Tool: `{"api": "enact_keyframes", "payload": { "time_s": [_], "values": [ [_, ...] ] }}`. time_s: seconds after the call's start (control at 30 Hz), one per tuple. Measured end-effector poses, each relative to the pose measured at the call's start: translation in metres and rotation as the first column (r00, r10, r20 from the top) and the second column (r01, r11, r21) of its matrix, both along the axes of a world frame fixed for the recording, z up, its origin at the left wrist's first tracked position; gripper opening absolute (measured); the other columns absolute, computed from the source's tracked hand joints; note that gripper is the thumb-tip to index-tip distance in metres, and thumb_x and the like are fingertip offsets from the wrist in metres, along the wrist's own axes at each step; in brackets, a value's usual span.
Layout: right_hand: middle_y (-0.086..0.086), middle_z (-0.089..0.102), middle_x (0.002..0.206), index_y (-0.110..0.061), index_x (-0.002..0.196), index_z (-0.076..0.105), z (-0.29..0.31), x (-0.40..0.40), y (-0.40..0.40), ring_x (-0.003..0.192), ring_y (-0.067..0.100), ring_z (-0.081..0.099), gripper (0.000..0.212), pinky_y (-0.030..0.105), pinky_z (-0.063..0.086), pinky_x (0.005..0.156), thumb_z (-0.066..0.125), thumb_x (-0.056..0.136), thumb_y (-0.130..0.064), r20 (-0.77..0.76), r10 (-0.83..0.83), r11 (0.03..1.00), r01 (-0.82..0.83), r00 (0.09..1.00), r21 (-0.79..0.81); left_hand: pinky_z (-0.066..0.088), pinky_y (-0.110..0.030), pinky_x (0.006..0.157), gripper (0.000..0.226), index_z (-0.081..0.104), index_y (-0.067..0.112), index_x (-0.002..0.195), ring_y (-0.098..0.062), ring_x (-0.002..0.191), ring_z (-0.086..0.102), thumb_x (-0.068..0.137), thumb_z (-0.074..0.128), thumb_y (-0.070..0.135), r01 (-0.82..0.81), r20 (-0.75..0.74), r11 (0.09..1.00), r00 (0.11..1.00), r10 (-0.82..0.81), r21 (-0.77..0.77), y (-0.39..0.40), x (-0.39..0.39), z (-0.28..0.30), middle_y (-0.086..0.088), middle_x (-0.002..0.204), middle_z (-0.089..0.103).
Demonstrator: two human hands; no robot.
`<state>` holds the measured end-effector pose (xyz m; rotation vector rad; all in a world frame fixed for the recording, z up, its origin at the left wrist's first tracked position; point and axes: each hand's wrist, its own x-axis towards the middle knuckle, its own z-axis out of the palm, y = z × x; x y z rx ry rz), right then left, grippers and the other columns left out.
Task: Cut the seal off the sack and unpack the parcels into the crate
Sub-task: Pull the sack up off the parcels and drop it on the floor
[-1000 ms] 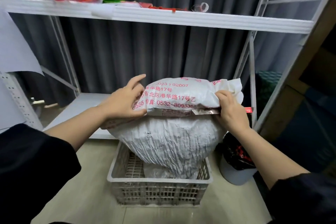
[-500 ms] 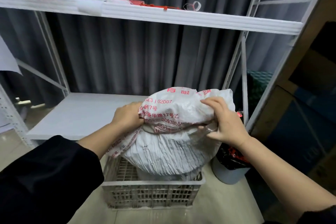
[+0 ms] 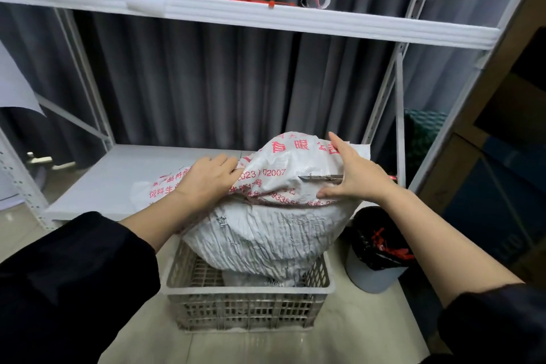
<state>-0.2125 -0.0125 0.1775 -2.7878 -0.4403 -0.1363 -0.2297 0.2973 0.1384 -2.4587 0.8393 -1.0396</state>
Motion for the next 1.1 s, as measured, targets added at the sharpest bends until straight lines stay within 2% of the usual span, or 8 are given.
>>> {"api": "enact_keyframes", "payload": {
  "time_s": [0.1,0.17,0.3,0.4,0.53,0.63,0.87,1.1],
  "values": [
    [-0.011,0.036,0.150,-0.034,0.150,0.005,-0.004,0.003,-0.001,0.133,0.017,0.043,0.119,0.028,0.036,0.086,0.080,0.059,-0.053,-0.043,-0.040,0.998,0.041,0.998,0.037,0.036,-0.032,0.056,0.037,0.057,0.013,0.083,-0.028,0.066,0.055,0.053,0.076,0.015,-0.009,-0.110,0.999,0.994,0.003,-0.051,0.010,0.002,-0.007,-0.007,0.079,0.056],
    [-0.010,0.045,0.143,-0.032,0.146,0.021,-0.010,0.002,-0.007,0.128,0.018,0.047,0.102,0.026,0.035,0.082,0.078,0.063,-0.047,0.007,-0.077,0.996,0.076,0.997,0.037,0.041,-0.037,0.080,0.055,0.056,0.022,0.114,-0.025,0.099,0.056,0.067,0.070,0.048,-0.102,-0.368,0.980,0.929,0.033,-0.168,0.023,-0.001,-0.015,-0.005,0.113,0.054],
    [-0.007,0.057,0.113,-0.028,0.120,0.043,-0.040,-0.008,-0.022,0.109,0.024,0.056,0.064,0.031,0.037,0.073,0.074,0.067,-0.047,0.053,-0.160,0.981,0.153,0.986,0.118,0.032,-0.037,0.110,0.114,0.002,0.043,0.149,-0.024,0.138,0.030,0.059,0.067,0.069,-0.519,-0.896,0.818,0.443,0.008,-0.249,0.053,-0.010,-0.034,0.003,0.157,0.003],
    [-0.004,0.057,0.097,-0.019,0.103,0.043,-0.057,-0.018,-0.018,0.094,0.029,0.059,0.054,0.035,0.039,0.068,0.073,0.068,-0.048,0.073,-0.190,0.964,0.172,0.979,0.205,0.028,-0.040,0.110,0.132,-0.009,0.039,0.149,-0.027,0.138,0.028,0.052,0.077,0.063,-0.624,-0.939,0.766,0.336,0.079,-0.158,0.048,-0.012,-0.050,-0.001,0.159,0.006],
    [0.000,0.061,0.095,-0.018,0.097,0.044,-0.059,-0.028,-0.008,0.091,0.031,0.060,0.047,0.038,0.044,0.069,0.075,0.070,-0.041,0.139,-0.244,0.919,0.183,0.960,0.350,0.041,-0.040,0.094,0.075,0.037,0.031,0.123,-0.023,0.110,0.052,0.063,0.077,0.050,-0.653,-0.867,0.674,0.498,0.038,-0.346,0.021,-0.018,-0.070,-0.001,0.128,0.054],
    [-0.005,0.057,0.091,-0.025,0.093,0.043,-0.043,-0.027,0.000,0.089,0.026,0.060,0.040,0.035,0.041,0.067,0.075,0.070,-0.031,0.161,-0.248,0.881,0.154,0.955,0.448,0.046,-0.034,0.071,0.038,0.044,0.026,0.098,-0.030,0.092,0.061,0.074,0.066,0.045,-0.646,-0.744,0.547,0.665,0.061,-0.533,0.013,-0.018,-0.048,-0.002,0.107,0.065],
    [0.001,0.060,0.090,-0.016,0.089,0.049,0.046,-0.016,0.011,0.084,0.019,0.057,0.039,0.038,0.045,0.068,0.074,0.068,-0.038,0.269,-0.188,0.870,0.033,0.945,0.492,0.038,-0.038,0.072,0.036,0.048,0.022,0.105,-0.040,0.096,0.059,0.081,0.057,0.047,-0.542,-0.450,0.509,0.840,0.303,-0.669,0.029,-0.035,0.102,-0.012,0.106,0.064],
    [-0.008,0.056,0.092,-0.019,0.098,0.049,0.092,-0.015,0.024,0.089,0.019,0.057,0.046,0.035,0.044,0.071,0.074,0.069,-0.044,0.365,-0.179,0.890,-0.008,0.914,0.456,0.040,-0.039,0.072,0.029,0.053,0.022,0.104,-0.038,0.095,0.059,0.079,0.058,0.037,-0.439,-0.298,0.504,0.893,0.338,-0.744,0.045,-0.044,0.149,-0.010,0.103,0.065]
  ]
}}
